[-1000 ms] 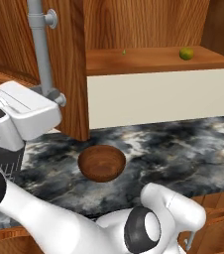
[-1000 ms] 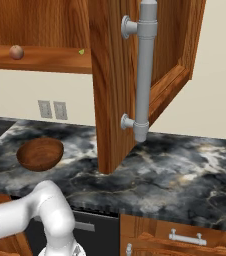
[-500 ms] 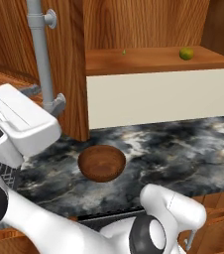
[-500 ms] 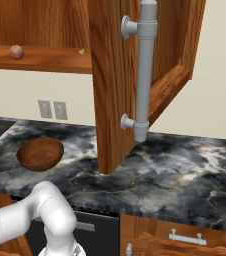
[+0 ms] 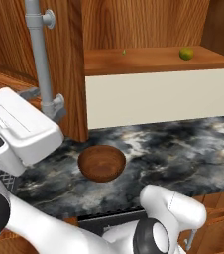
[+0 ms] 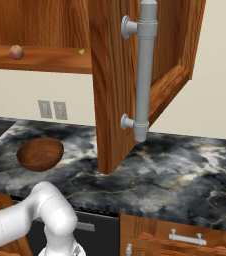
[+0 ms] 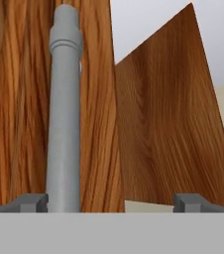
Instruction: Open the cabinet. Pick the peach and orange from the cabinet and place them into the bowl. Then close the cabinet.
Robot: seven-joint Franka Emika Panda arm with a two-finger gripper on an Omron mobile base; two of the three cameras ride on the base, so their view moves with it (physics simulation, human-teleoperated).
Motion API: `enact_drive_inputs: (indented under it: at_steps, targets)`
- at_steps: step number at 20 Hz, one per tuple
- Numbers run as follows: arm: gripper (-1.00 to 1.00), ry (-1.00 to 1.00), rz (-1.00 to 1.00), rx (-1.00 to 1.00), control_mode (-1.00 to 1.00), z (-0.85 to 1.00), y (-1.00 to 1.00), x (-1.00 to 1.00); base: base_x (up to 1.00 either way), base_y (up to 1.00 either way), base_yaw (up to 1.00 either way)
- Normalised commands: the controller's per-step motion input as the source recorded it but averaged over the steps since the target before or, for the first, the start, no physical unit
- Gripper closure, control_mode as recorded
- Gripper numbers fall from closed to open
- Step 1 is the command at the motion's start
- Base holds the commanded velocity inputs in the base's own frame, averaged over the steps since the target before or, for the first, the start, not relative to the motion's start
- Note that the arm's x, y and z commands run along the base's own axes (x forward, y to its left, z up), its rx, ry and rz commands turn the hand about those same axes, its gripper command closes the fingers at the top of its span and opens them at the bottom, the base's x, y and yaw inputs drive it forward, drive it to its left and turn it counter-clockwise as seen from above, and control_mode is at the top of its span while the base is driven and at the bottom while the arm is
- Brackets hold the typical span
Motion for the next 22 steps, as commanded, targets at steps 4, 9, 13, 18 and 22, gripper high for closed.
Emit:
enact_drive_inputs:
  at_steps: [4, 9, 13, 18, 22]
  targets:
    - [-1.00, -0.01, 0.00, 0.00, -1.00, 0.00, -0.17, -0.52, 0.00, 0.00, 0.00]
    - [-1.00, 0.00, 0.03, 0.00, -1.00, -0.01, -0.30, -0.41, 0.00, 0.00, 0.00]
    - [-1.00, 0.00, 0.05, 0.00, -1.00, -0.08, -0.32, -0.29, 0.00, 0.00, 0.00]
    - [-1.00, 0.00, 0.10, 0.00, -1.00, -0.02, -0.47, -0.29, 0.00, 0.00, 0.00]
    - [-1.00, 0.00, 0.16, 0.00, -1.00, -0.05, -0.59, -0.23, 0.00, 0.00, 0.00]
